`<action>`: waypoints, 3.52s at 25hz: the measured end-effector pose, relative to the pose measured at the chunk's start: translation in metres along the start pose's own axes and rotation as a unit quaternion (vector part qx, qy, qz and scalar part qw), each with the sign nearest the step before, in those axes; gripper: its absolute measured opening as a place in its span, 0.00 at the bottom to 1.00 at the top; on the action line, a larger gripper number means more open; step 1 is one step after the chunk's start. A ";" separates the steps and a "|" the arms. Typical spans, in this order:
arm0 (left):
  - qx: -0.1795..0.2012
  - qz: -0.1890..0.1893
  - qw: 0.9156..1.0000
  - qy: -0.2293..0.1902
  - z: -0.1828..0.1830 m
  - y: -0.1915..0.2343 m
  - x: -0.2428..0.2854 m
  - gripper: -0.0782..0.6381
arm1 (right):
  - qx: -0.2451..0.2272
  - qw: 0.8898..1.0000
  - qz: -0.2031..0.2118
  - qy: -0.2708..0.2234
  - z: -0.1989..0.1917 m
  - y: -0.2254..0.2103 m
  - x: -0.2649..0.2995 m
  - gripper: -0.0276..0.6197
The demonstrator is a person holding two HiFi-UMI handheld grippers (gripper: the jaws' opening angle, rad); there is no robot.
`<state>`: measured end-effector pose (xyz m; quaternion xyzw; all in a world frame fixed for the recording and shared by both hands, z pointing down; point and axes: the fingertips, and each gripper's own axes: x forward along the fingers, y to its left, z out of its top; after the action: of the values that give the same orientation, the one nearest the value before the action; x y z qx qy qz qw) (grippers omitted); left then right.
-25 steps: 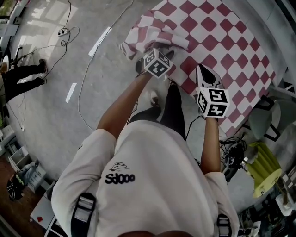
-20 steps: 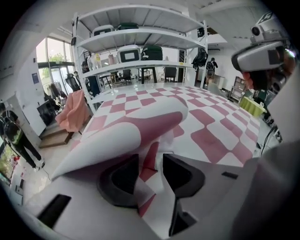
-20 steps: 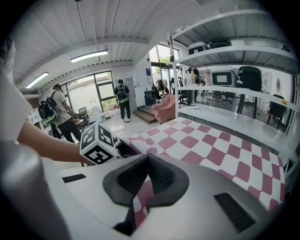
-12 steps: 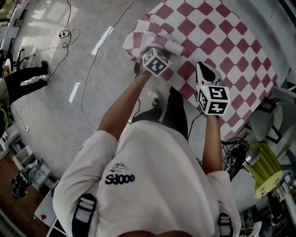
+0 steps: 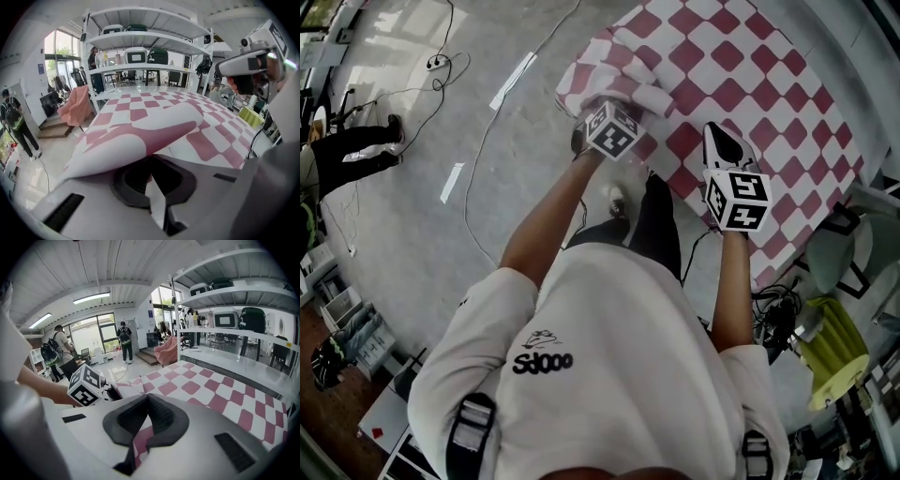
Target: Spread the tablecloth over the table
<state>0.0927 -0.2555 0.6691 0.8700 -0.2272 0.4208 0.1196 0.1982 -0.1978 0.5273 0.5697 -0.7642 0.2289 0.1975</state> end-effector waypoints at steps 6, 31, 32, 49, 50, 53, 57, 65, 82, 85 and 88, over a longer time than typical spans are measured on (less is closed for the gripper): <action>-0.017 0.005 0.999 -0.030 -0.012 -0.016 -0.042 0.15 | -0.016 1.000 0.011 -0.009 -0.003 0.031 -0.012 0.08; -0.083 -0.017 0.996 0.012 -0.142 -0.076 -0.102 0.15 | -0.061 0.996 0.064 -0.004 -0.022 0.125 -0.018 0.08; -0.087 -0.020 0.996 0.022 -0.151 -0.079 -0.099 0.15 | -0.063 0.996 0.066 -0.002 -0.023 0.126 -0.017 0.08; -0.142 -0.060 0.981 0.117 -0.243 -0.086 -0.057 0.15 | -0.076 0.993 0.091 0.017 -0.030 0.137 0.007 0.08; -0.141 -0.061 0.981 0.121 -0.244 -0.086 -0.054 0.15 | -0.076 0.993 0.092 0.018 -0.030 0.138 0.008 0.08; -0.144 -0.060 0.980 0.124 -0.245 -0.086 -0.047 0.15 | -0.077 0.993 0.093 0.019 -0.029 0.139 0.010 0.08; -0.159 -0.071 0.976 0.130 -0.252 -0.090 -0.043 0.37 | -0.075 0.993 0.088 0.019 -0.027 0.137 0.011 0.08; -0.176 -0.028 0.982 0.061 -0.223 -0.050 -0.069 0.25 | -0.073 0.995 0.070 0.007 -0.014 0.132 0.000 0.08; -0.037 0.026 0.979 -0.200 0.044 -0.008 -0.181 0.15 | -0.072 0.991 -0.045 -0.099 0.077 0.062 -0.105 0.08; -0.007 0.026 0.974 -0.227 0.089 -0.012 -0.202 0.15 | -0.076 0.987 -0.068 -0.126 0.099 0.049 -0.130 0.08; 0.023 0.021 0.964 -0.263 0.135 -0.020 -0.225 0.15 | -0.088 0.981 -0.098 -0.146 0.119 0.036 -0.155 0.08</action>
<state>0.0723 -0.2259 0.4088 0.9478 -0.2590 0.1844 0.0264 0.2012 -0.1364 0.3383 0.6494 -0.7426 0.0548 0.1542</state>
